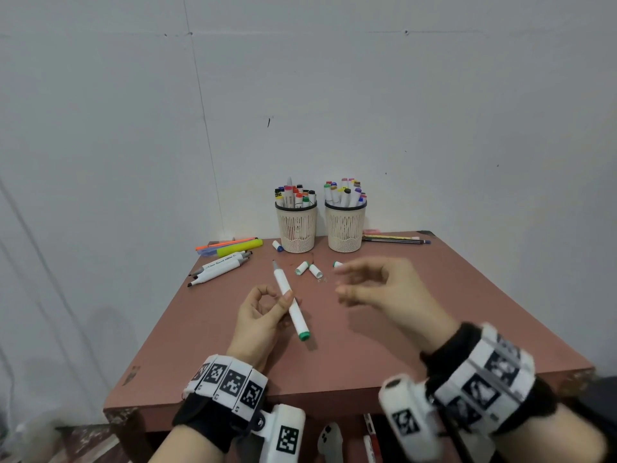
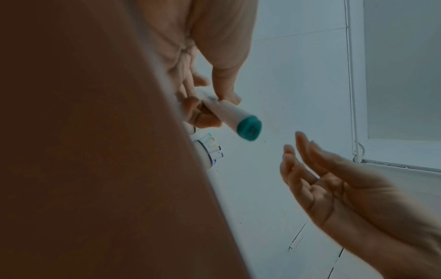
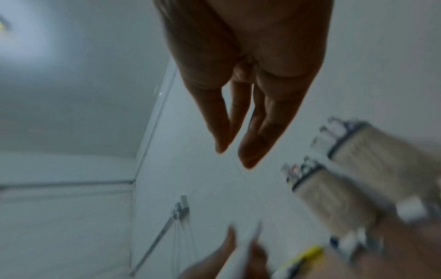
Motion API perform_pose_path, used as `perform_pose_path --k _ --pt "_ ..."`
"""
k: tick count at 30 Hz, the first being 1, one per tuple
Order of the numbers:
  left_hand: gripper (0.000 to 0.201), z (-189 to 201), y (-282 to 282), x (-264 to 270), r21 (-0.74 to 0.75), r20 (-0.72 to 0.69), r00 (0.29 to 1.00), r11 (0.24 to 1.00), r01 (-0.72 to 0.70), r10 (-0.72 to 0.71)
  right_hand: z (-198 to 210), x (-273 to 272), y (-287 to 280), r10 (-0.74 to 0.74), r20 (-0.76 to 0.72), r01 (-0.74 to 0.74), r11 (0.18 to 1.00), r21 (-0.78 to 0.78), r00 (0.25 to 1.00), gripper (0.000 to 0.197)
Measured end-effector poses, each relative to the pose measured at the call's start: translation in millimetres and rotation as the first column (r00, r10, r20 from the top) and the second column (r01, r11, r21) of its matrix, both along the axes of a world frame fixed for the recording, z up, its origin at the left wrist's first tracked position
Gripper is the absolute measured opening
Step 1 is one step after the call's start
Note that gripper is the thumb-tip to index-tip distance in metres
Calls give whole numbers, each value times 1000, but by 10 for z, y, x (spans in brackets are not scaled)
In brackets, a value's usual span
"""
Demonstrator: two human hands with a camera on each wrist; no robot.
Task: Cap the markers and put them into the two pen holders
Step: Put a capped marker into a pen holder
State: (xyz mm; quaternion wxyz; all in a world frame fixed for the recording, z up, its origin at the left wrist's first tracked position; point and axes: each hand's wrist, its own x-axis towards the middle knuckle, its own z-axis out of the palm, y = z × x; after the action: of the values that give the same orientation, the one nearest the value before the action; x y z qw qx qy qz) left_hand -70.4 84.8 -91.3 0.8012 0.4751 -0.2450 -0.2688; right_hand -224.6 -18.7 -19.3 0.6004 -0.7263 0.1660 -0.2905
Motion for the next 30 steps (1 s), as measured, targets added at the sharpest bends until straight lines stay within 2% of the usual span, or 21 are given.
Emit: perform_pose_path --k 2,5,9,11,13,16,19,22,26,28,30 --pt "11 24 6 -18 -18 -18 1000 1000 4 -4 233 -17 -166 -16 -106 -5 981 -195 994 21" --pt "16 54 20 -37 -55 -35 999 998 -2 0 421 73 -512 -111 -327 -56 885 -462 938 19" --pt "18 70 21 -31 -68 -60 997 997 -48 44 384 314 -1030 -305 -588 -266 675 -689 750 24" --pt "18 64 12 -26 -69 -84 995 996 -63 58 313 412 -1240 -393 -659 -370 594 -714 642 30" --pt "17 57 7 -18 -71 -99 993 995 -68 61 249 488 -1401 -457 -703 -451 547 -705 544 32" --pt "17 46 7 -3 -62 -91 993 995 -81 76 173 584 -1565 -491 -755 -512 555 -656 435 31" --pt "18 48 8 3 -50 -78 995 996 -71 67 108 672 -1669 -456 -811 -556 592 -584 366 29" --pt "19 64 7 -9 -44 -79 995 997 -63 59 79 762 -1713 -449 -825 -624 547 -558 344 27" --pt "23 72 8 -16 -45 -80 996 998 -48 44 102 867 -1743 -370 -858 -689 517 -509 356 32" --pt "25 72 5 -11 -40 -74 996 998 -43 40 146 897 -1760 -328 -858 -669 537 -514 395 30" --pt "25 72 1 -7 -45 -80 996 998 -37 33 178 937 -1785 -319 -811 -598 554 -579 490 28"
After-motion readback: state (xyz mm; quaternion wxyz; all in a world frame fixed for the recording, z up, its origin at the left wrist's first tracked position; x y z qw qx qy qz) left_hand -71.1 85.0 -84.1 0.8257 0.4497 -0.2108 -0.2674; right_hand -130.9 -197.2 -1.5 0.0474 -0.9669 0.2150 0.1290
